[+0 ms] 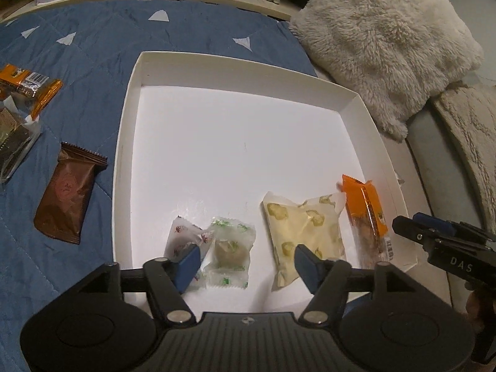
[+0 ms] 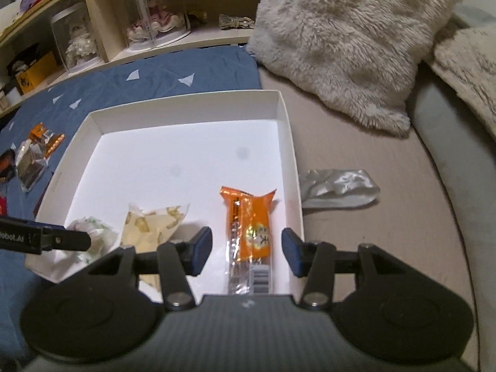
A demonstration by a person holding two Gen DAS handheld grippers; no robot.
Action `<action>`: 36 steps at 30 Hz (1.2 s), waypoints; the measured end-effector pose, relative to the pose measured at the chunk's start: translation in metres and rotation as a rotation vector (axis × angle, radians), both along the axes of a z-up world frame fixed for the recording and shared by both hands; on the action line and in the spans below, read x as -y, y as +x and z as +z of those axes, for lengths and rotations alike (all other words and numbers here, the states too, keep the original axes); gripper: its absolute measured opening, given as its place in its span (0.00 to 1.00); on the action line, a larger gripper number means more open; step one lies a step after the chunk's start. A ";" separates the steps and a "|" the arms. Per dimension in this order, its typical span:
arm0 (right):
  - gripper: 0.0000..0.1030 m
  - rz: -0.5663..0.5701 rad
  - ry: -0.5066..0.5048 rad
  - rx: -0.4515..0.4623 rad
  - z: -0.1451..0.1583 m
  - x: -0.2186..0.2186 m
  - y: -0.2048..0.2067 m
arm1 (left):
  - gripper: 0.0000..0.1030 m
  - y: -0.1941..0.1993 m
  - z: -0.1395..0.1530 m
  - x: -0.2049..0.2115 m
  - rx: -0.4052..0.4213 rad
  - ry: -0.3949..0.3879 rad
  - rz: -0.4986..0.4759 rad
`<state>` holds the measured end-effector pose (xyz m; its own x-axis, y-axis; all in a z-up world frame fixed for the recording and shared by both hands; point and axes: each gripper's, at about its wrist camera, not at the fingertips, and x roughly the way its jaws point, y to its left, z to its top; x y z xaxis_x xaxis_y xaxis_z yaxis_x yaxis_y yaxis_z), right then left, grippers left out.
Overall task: Organize snacks
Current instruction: 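Open both grippers to release the snacks in the tray and lift away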
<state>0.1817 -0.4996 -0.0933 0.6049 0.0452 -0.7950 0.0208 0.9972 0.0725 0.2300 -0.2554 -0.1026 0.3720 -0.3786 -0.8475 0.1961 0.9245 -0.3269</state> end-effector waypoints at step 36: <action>1.00 -0.086 0.005 0.147 0.048 -0.034 -0.086 | 1.00 -0.064 0.053 -0.044 0.123 0.030 -0.017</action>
